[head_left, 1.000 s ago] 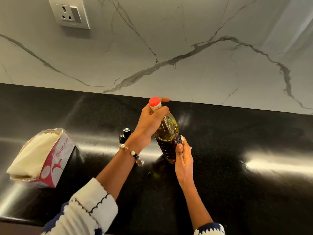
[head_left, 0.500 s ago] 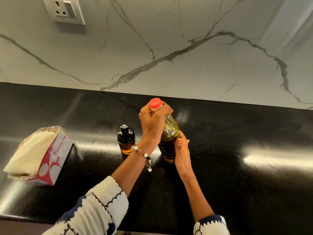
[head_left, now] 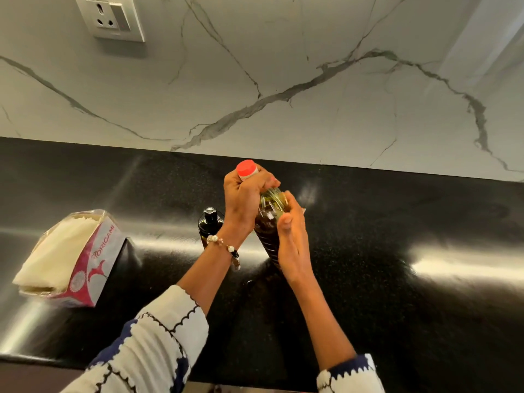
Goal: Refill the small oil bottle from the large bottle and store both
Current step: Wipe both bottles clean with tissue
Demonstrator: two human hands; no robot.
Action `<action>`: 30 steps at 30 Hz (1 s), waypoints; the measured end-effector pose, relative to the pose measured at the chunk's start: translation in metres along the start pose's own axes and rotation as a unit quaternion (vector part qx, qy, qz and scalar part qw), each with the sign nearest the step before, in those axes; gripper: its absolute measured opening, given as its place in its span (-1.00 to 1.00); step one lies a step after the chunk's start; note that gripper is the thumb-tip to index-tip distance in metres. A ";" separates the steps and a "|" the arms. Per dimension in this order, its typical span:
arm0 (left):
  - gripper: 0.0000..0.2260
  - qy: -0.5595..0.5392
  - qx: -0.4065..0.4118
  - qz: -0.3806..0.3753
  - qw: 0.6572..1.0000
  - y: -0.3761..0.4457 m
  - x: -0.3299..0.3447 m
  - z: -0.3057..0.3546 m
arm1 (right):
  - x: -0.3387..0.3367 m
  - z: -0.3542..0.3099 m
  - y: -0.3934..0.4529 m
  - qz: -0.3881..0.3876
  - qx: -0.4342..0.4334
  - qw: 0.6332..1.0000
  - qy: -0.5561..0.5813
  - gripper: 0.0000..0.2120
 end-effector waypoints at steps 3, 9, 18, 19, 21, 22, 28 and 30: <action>-0.89 -0.011 0.009 -0.017 1.000 0.000 0.001 0.001 | -0.004 0.005 0.017 -0.043 -0.019 0.999 0.001 -0.14; -0.90 -0.006 0.031 -0.024 0.999 -0.001 0.001 0.001 | -0.005 0.052 0.018 -0.210 0.085 0.973 0.038 -0.09; -0.90 0.009 0.046 -0.038 0.998 0.002 0.010 -0.001 | -0.010 0.097 -0.019 -0.141 0.155 0.977 0.047 -0.08; -0.90 0.008 0.045 -0.032 0.998 0.002 0.009 -0.001 | -0.009 0.097 -0.021 -0.120 0.145 0.981 0.050 -0.10; -0.90 0.014 0.042 -0.029 0.999 0.001 0.011 0.000 | -0.009 0.086 -0.022 -0.081 0.116 0.988 0.058 -0.11; -0.90 0.018 0.041 -0.039 0.998 0.000 0.015 0.000 | -0.010 0.076 -0.018 -0.067 0.098 0.991 0.061 -0.11; -0.88 0.005 0.037 -0.197 0.980 -0.011 0.051 -0.001 | -0.022 0.032 0.013 -0.073 0.033 0.989 0.123 -0.15; -0.93 0.026 0.024 -0.220 0.975 -0.008 0.050 -0.004 | -0.018 0.040 0.015 -0.080 0.050 0.987 0.131 -0.23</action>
Point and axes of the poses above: each hand's wrist, its own y-axis towards the middle knuckle, its own x-axis out of the palm, z = x × y, the point moved 9 cm from there along y, towards the middle knuckle, and after that the axes turned 11 degrees about -y, right-handed, at the moved point
